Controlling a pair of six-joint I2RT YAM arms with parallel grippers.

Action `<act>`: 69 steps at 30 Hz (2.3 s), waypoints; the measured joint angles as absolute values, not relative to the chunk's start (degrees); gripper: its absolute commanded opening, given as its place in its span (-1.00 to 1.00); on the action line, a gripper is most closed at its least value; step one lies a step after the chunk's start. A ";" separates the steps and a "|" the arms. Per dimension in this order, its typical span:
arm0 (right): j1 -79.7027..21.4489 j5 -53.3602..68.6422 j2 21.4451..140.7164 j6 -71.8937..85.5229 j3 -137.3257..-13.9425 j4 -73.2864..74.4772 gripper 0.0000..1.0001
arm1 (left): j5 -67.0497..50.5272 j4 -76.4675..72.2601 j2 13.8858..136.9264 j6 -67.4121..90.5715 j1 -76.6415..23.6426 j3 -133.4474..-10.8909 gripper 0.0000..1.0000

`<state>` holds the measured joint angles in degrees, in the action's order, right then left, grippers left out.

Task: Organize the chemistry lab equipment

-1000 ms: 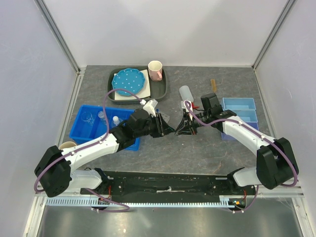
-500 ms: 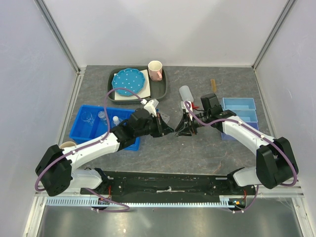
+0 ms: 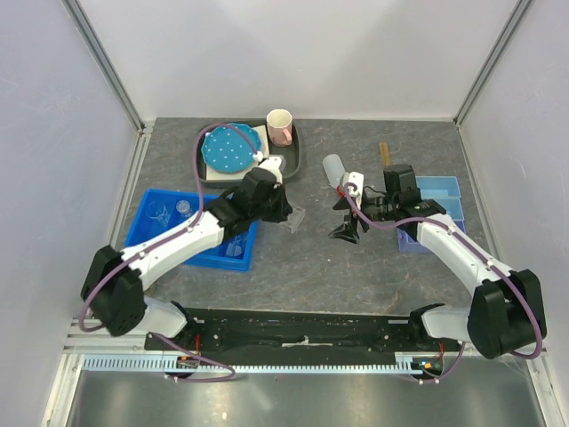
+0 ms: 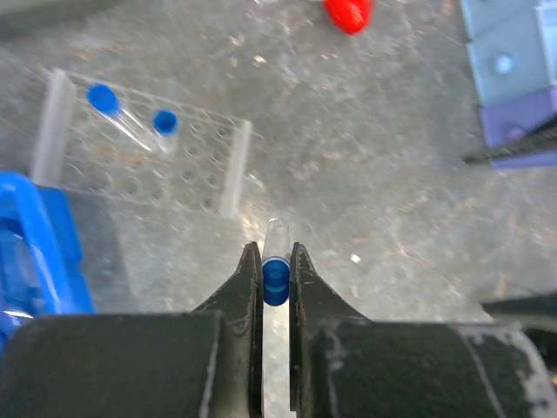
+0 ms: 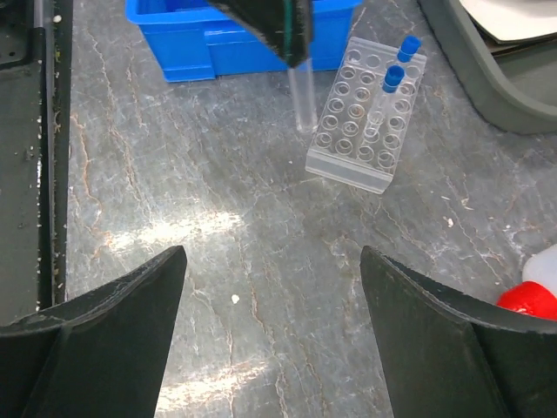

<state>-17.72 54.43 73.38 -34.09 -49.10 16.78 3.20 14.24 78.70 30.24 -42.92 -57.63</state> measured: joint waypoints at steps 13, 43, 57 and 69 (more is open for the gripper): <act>-17.45 52.49 72.79 -34.87 -48.14 16.34 0.77 | 10.57 22.48 96.71 17.32 -42.11 -72.99 -0.95; -17.45 52.42 73.23 -35.86 -48.14 16.40 0.78 | 13.45 24.80 105.45 11.38 -42.11 -78.43 -0.49; -17.45 52.38 73.87 -36.69 -48.14 16.88 0.78 | 13.69 27.05 105.23 11.07 -42.11 -79.24 -0.01; -14.81 50.83 73.82 -37.80 -48.14 17.65 0.79 | 13.98 28.82 94.17 11.07 -42.11 -78.70 0.58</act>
